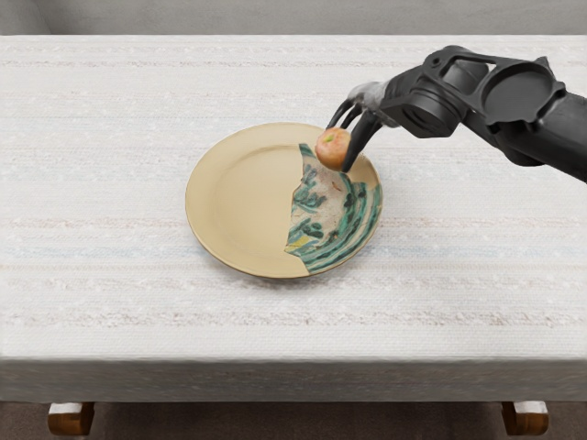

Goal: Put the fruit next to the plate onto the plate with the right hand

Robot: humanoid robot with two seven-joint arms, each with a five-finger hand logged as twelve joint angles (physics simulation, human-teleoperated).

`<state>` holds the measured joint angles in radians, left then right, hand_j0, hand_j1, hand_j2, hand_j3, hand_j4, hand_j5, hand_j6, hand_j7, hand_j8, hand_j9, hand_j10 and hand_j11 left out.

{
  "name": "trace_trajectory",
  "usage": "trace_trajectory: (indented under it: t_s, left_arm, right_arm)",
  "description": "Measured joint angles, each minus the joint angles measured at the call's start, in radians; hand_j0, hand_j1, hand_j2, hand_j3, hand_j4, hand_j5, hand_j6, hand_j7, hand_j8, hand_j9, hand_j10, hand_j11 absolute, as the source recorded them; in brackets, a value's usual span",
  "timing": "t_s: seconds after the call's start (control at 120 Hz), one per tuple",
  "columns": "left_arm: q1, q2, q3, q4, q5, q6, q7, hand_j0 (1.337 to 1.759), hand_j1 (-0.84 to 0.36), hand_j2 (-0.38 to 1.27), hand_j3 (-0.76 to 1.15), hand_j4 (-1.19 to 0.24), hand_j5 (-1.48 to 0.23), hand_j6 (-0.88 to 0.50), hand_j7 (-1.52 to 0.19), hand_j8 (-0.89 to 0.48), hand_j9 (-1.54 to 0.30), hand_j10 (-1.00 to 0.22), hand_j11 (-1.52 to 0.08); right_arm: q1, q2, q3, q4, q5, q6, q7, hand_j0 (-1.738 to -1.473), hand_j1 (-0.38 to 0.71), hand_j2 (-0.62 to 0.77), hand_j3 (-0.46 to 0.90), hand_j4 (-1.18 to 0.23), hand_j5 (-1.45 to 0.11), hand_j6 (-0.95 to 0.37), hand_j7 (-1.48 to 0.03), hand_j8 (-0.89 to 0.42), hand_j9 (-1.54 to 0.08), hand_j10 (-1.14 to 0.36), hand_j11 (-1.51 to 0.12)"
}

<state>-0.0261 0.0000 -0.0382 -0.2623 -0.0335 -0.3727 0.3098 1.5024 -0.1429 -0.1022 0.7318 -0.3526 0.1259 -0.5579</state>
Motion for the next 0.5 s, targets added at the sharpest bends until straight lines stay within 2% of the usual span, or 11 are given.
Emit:
trace_trajectory:
  t_s: [0.183,0.325,0.5]
  left_arm:
    - [0.0,0.0,0.0,0.0,0.0,0.0,0.0,1.658,0.35,0.0,0.0,0.0,0.0,0.0,0.0,0.0,0.0,0.0,0.0]
    - [0.0,0.0,0.0,0.0,0.0,0.0,0.0,1.658,0.35,0.0,0.0,0.0,0.0,0.0,0.0,0.0,0.0,0.0,0.0]
    - [0.0,0.0,0.0,0.0,0.0,0.0,0.0,1.658,0.35,0.0,0.0,0.0,0.0,0.0,0.0,0.0,0.0,0.0,0.0]
  right_arm:
    - [-0.002,0.061,0.004,-0.005,-0.001,-0.002,0.0,-1.655,0.11,0.22,0.0,-0.67,-0.81,-0.52,-0.8,-0.58,-0.81,-0.6,-0.82]
    - [-0.011,0.095,0.004,-0.036,-0.005,-0.037,0.004,-1.657,-0.1,0.11,0.0,-0.35,-0.43,-0.28,-0.43,-0.31,-0.43,-0.32,-0.43]
    - [-0.041,0.056,0.11,-0.037,0.001,-0.014,0.005,-1.657,-0.23,0.04,0.0,-0.17,-0.2,-0.13,-0.2,-0.15,-0.2,-0.15,-0.2]
